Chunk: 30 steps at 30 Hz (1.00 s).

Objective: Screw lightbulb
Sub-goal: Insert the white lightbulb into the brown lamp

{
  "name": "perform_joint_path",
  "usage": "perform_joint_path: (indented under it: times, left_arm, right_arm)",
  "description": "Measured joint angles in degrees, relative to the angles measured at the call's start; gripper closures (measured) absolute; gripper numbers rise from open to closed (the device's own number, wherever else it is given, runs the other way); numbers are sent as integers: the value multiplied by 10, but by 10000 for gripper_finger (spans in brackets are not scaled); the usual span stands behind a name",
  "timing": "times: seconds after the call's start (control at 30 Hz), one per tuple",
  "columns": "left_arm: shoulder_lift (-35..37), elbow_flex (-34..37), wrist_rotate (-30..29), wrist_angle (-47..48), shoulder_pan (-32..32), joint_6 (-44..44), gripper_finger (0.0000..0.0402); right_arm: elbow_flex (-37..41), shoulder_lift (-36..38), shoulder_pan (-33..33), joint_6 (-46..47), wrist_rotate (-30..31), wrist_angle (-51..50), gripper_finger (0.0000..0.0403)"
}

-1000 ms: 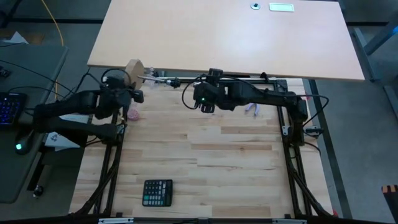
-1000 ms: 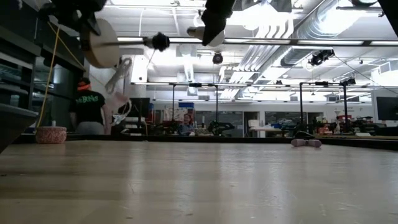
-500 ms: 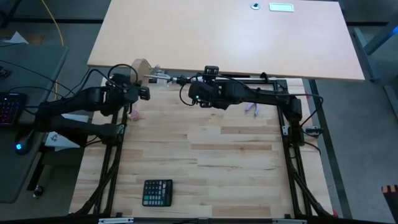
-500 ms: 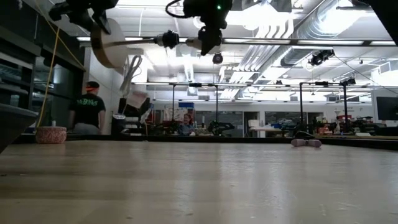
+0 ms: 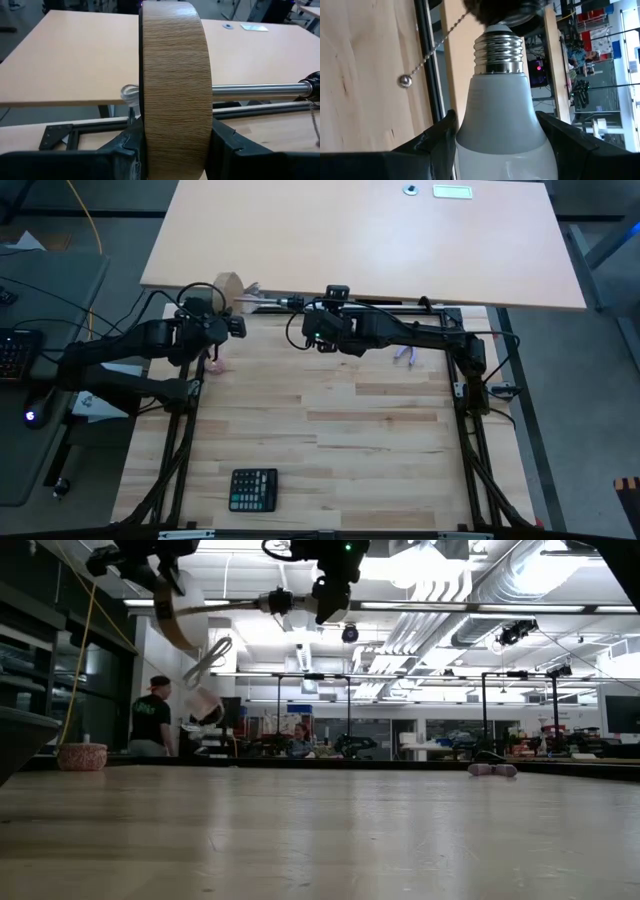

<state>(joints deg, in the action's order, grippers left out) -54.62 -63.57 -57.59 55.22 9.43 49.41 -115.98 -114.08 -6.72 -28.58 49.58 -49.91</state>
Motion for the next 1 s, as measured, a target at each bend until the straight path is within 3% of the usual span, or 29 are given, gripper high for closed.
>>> perform_joint_path:
  times: [1.0]
  left_arm:
    - [-9,1,21,-50,-3,-62,282]
  right_arm:
    - [0,1,0,-34,-1,-16,169]
